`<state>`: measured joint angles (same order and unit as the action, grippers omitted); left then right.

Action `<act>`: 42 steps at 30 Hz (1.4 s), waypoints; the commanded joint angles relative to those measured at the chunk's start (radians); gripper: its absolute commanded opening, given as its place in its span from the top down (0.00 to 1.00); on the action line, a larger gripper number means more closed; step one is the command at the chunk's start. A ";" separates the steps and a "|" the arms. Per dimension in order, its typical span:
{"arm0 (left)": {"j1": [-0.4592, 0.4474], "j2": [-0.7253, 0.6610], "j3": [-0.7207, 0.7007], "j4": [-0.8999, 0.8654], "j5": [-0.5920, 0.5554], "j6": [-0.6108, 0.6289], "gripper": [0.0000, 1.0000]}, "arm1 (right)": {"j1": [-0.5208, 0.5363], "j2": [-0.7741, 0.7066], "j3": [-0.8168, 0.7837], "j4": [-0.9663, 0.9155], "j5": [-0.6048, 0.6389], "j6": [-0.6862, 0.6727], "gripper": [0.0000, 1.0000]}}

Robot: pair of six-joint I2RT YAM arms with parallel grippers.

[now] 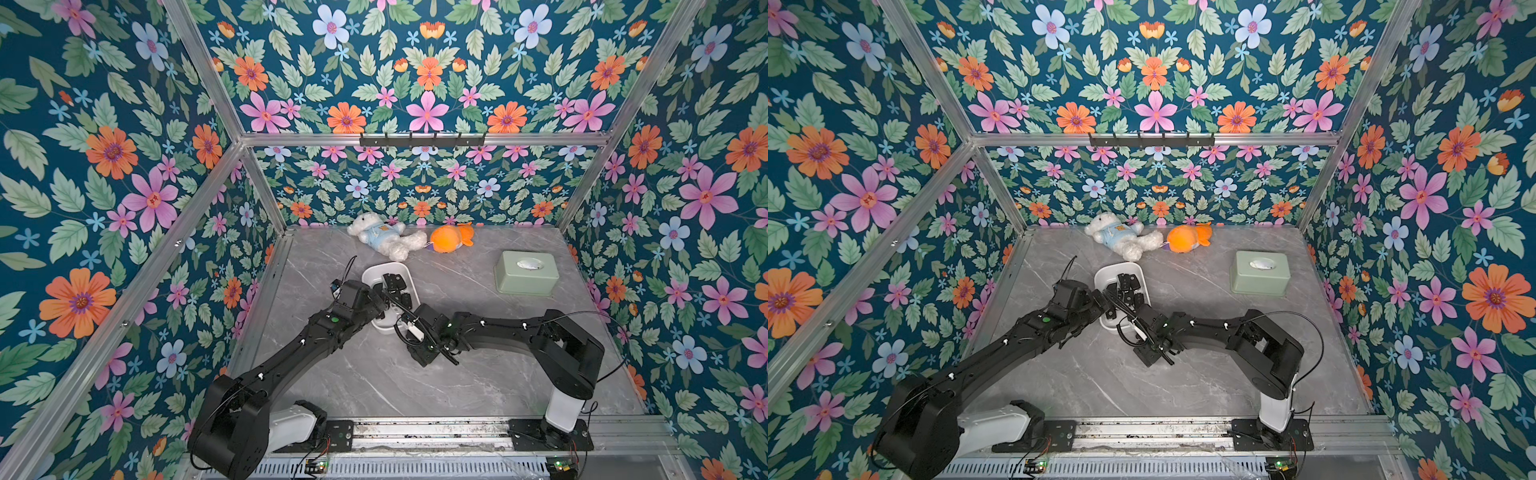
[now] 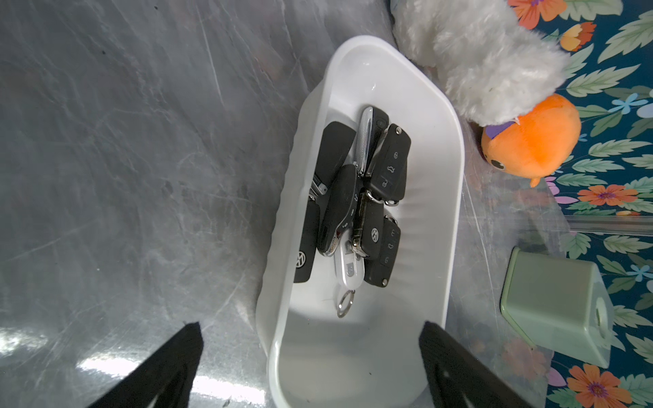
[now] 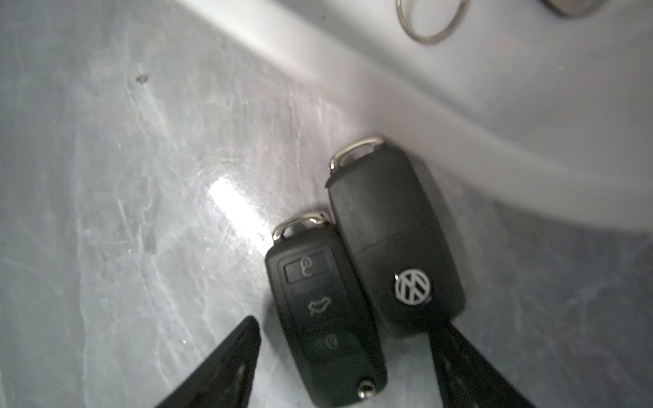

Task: Place the car key into the storage box
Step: Pick up the car key from the center of the board.

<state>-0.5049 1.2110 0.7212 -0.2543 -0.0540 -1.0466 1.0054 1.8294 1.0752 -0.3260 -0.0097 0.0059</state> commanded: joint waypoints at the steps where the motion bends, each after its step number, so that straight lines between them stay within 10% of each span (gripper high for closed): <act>1: 0.005 -0.026 -0.012 -0.021 -0.032 -0.006 0.01 | 0.011 0.027 0.020 -0.056 0.001 -0.036 0.30; 29: 0.047 -0.090 -0.054 -0.040 -0.053 -0.012 0.01 | 0.053 0.052 0.042 -0.119 0.072 -0.066 0.69; 42: 0.078 0.024 0.045 -0.022 -0.015 0.063 0.01 | 0.043 -0.087 -0.021 -0.048 0.023 0.091 0.71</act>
<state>-0.4339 1.2045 0.7368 -0.2886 -0.0837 -1.0317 1.0534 1.7699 1.0744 -0.3939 0.0246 0.0410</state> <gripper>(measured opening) 0.993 0.371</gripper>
